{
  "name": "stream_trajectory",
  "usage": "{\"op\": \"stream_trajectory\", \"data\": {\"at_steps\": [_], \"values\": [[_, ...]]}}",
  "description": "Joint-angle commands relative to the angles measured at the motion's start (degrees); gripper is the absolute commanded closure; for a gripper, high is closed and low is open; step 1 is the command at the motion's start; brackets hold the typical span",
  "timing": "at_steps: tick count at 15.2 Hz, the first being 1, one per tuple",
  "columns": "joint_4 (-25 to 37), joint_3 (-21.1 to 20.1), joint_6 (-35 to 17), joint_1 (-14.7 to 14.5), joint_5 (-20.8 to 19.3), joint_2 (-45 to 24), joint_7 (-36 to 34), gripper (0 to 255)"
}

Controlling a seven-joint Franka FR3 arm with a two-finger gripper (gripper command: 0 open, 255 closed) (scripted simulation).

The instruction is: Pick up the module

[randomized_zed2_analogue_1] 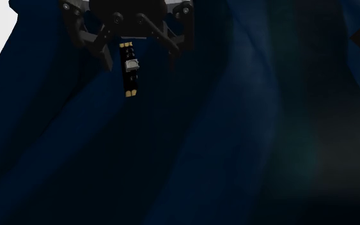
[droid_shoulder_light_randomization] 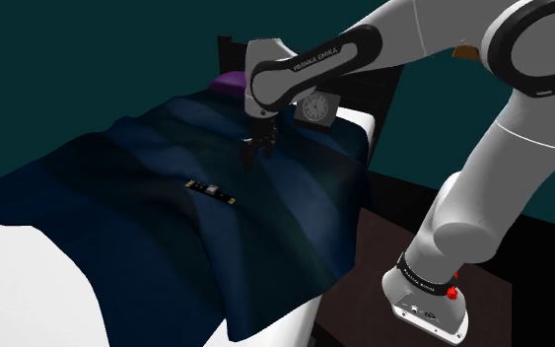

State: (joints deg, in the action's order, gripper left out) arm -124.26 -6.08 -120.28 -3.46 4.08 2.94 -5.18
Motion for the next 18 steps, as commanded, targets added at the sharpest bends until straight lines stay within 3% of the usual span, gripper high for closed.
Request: {"op": "stream_trajectory", "data": {"at_steps": [1,8,14,18], "values": [[3.3,-0.6,-1.5,-0.4,-0.9,-4.6,-1.3,0],[16.4,-1.1,-4.3,-2.4,-4.8,-20.1,-5.1,0],[31.4,-0.5,-3.6,-4.9,-7.8,-34.0,-7.6,0],[32.4,-0.3,-5.1,-5.2,-8.1,-36.6,-7.9,0]]}}
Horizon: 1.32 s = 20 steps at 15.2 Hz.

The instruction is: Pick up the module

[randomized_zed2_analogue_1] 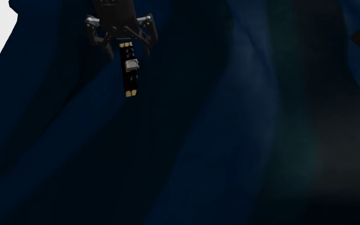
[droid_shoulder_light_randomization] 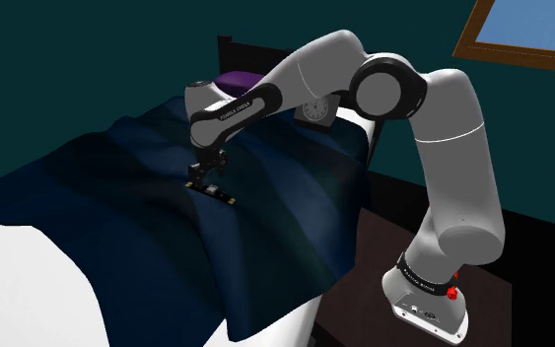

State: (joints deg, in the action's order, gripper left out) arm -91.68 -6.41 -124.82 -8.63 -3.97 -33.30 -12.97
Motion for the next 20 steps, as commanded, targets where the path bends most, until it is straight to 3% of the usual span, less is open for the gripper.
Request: {"op": "stream_trajectory", "data": {"at_steps": [1,6,7,20], "values": [[-0.3,0.1,-1.1,-0.1,-0.1,-0.7,-0.1,0],[-0.7,0.2,-3.0,-0.1,-0.3,-2.3,-0.2,0],[-0.8,0.2,-3.1,-0.1,-0.3,-2.3,-0.2,255],[-0.2,0.1,-0.8,-0.1,-0.1,-0.6,-0.1,255]]}}
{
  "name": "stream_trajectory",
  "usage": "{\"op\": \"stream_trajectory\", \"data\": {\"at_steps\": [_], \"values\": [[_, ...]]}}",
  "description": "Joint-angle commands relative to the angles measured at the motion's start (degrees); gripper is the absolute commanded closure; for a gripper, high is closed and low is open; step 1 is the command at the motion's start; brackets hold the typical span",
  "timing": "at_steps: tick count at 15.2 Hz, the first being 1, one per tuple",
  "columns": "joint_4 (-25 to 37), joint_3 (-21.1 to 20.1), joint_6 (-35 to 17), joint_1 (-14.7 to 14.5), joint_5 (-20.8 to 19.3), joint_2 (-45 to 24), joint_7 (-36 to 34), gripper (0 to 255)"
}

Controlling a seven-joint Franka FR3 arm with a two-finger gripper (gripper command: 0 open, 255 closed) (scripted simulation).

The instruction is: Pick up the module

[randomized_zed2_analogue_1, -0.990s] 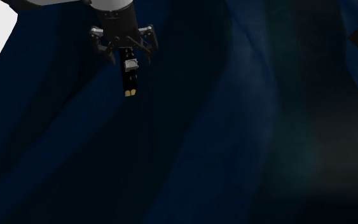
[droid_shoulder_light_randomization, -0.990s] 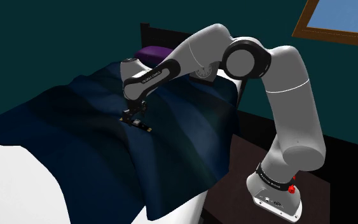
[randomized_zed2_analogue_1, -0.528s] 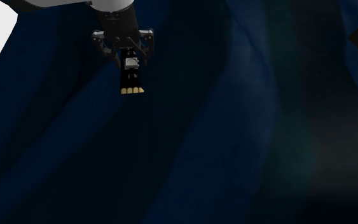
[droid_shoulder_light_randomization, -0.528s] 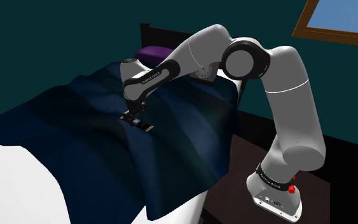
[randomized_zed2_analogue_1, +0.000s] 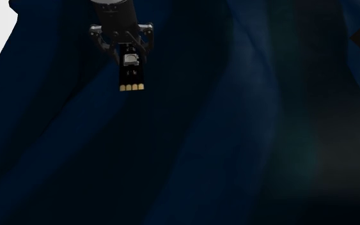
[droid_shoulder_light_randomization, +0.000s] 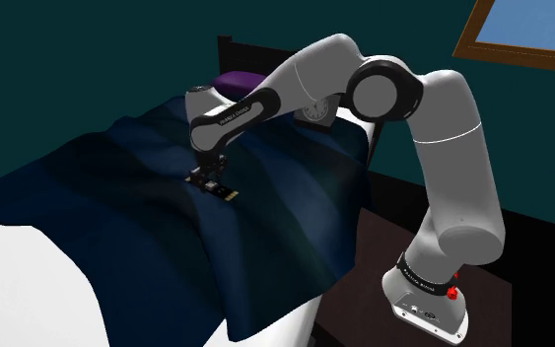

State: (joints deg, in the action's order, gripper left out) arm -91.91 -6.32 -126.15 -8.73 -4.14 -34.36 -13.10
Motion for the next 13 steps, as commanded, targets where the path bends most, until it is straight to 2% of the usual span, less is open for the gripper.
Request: {"op": "stream_trajectory", "data": {"at_steps": [1,13], "values": [[0.1,-0.1,1.1,0.1,0.1,0.9,0.1,255],[2.6,-0.4,7.1,0.2,0.6,4.5,0.4,255]]}}
